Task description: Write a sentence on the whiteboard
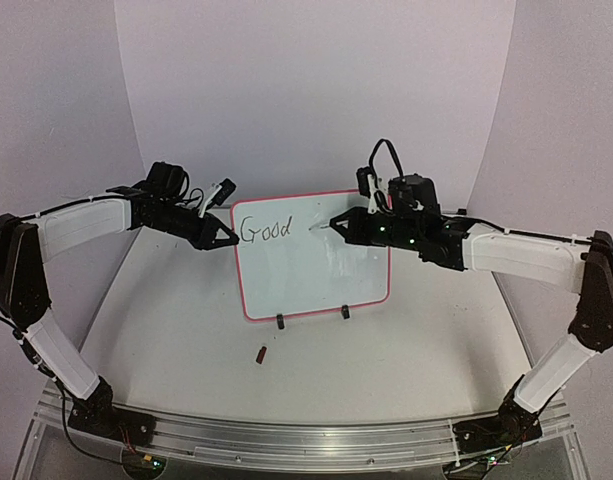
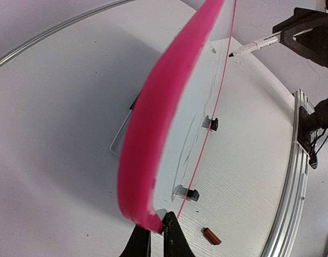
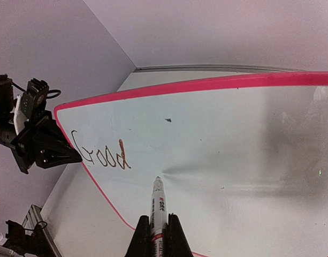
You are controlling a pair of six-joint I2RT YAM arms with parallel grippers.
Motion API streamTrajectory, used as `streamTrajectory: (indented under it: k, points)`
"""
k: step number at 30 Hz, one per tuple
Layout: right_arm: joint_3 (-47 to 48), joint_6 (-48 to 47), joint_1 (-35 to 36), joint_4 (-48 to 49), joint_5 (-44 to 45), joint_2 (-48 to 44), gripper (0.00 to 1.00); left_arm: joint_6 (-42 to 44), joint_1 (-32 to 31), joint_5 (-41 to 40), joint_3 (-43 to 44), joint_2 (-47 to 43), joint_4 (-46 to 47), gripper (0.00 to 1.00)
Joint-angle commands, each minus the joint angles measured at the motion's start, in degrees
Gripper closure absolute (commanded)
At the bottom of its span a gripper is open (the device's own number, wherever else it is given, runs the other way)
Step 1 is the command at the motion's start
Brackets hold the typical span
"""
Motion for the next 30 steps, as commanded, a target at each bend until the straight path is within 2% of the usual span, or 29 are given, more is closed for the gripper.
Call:
streamTrajectory:
  k: [1, 13, 30]
  points:
    - [2.9, 0.7, 0.1, 3.8, 0.0, 1.0, 1.0, 2.1, -0.2, -4.1, 1.1, 0.7, -1.1, 1.0]
    - [3.1, 1.2, 0.2, 4.1, 2.8, 2.0, 1.0, 2.1, -0.2, -4.1, 1.2, 0.9, -1.2, 1.0]
    - [0.1, 1.0, 0.1, 3.4, 8.2, -2.3, 1.0, 2.1, -0.2, -4.0, 1.3, 1.0, -1.2, 1.0]
